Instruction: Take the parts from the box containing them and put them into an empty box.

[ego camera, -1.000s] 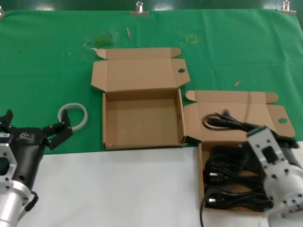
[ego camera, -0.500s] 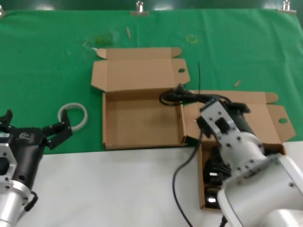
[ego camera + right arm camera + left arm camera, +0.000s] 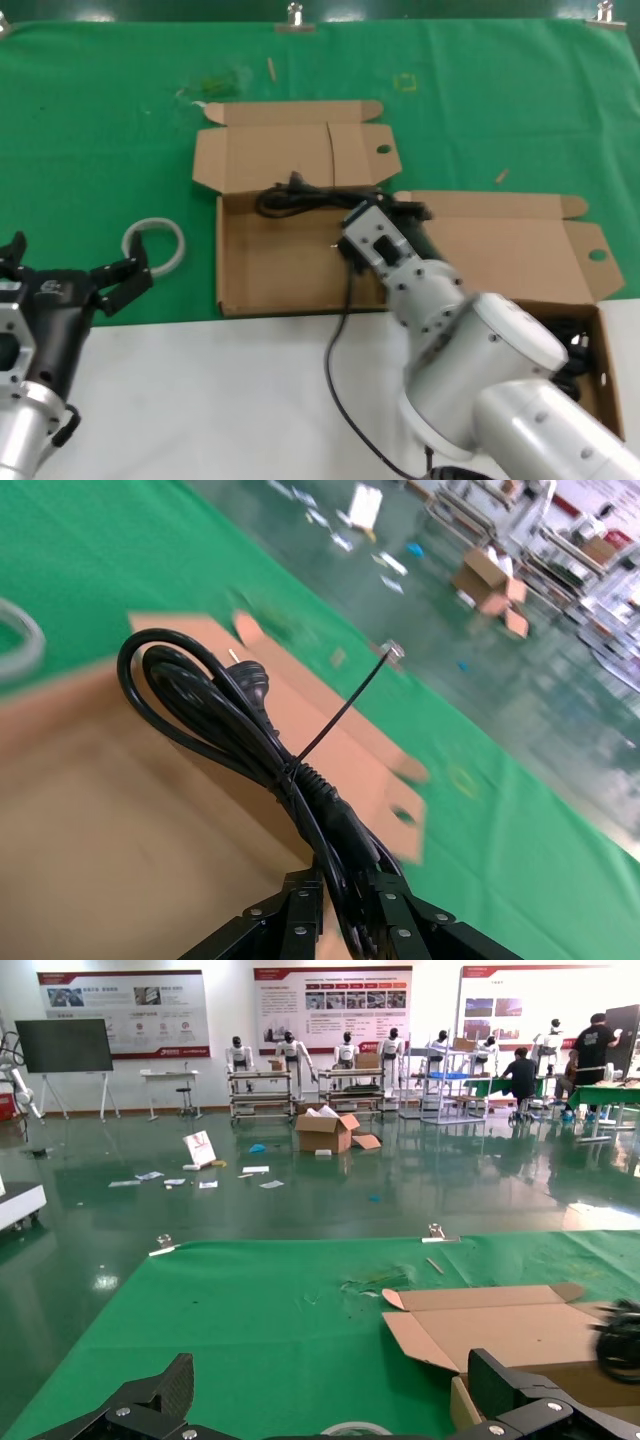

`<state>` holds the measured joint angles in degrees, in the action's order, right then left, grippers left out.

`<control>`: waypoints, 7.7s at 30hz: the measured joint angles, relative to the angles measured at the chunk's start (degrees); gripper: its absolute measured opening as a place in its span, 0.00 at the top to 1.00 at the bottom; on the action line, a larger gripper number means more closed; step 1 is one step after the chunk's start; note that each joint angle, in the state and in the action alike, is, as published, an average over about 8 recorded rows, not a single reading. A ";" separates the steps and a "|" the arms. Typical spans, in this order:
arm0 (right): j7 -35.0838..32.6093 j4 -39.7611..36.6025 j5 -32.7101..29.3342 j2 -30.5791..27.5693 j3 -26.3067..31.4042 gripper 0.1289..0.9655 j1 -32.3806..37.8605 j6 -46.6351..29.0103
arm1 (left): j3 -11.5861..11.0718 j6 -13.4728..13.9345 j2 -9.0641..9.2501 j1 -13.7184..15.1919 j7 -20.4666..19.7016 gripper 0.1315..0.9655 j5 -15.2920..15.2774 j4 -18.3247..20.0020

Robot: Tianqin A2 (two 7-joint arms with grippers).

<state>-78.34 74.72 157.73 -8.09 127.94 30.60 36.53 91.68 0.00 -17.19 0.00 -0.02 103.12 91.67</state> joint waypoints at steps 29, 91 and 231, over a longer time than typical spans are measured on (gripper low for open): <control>13.85 -2.23 0.00 -0.47 10.76 0.92 1.63 -1.13 | 0.00 0.00 0.00 0.00 0.00 0.00 0.00 0.00; 44.23 8.28 -26.74 -0.51 -14.58 0.46 -15.96 -18.44 | 0.00 0.00 0.00 0.00 0.00 0.00 0.01 0.00; 76.10 16.38 -52.77 -0.50 -34.84 0.00 -29.64 -35.34 | 0.00 0.00 0.00 0.00 0.02 0.00 0.02 0.00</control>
<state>-2.25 91.10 104.97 -8.59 93.10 0.97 1.19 91.67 0.00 -17.19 0.00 0.00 103.13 91.67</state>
